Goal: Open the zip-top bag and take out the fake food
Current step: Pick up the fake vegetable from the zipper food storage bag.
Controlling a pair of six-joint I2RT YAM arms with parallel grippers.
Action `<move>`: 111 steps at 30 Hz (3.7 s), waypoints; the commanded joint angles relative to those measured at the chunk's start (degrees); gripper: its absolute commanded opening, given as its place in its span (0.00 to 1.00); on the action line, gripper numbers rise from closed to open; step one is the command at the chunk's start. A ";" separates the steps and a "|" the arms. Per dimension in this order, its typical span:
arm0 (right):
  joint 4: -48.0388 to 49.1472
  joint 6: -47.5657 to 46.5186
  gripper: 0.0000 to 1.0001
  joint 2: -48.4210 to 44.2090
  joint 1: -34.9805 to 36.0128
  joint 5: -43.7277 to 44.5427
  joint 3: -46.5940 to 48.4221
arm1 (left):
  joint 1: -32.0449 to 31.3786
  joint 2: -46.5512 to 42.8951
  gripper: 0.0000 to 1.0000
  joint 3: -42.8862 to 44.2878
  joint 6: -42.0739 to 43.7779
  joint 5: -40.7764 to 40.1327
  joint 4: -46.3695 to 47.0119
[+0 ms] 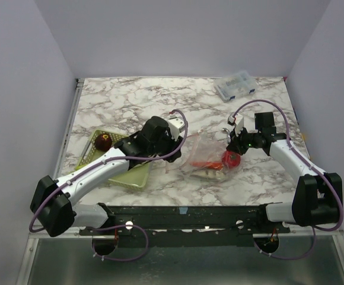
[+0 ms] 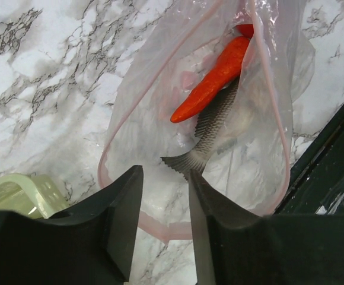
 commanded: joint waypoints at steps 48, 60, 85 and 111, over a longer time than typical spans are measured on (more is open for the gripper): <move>-6.38 -6.44 0.58 -0.55 0.32 -16.78 -0.22 | -3.96 23.48 0.37 1.58 -0.74 5.07 16.56; -3.92 -4.82 0.61 0.26 1.60 -11.28 -0.86 | -3.96 26.18 0.38 1.89 -1.60 6.24 16.97; -4.27 -5.03 0.60 3.49 3.97 -7.11 -0.50 | -7.35 32.25 0.47 4.21 -2.06 5.01 14.70; -4.99 -5.46 0.60 3.75 4.19 -6.93 -0.06 | -10.64 29.61 0.07 3.77 -2.68 -8.50 11.71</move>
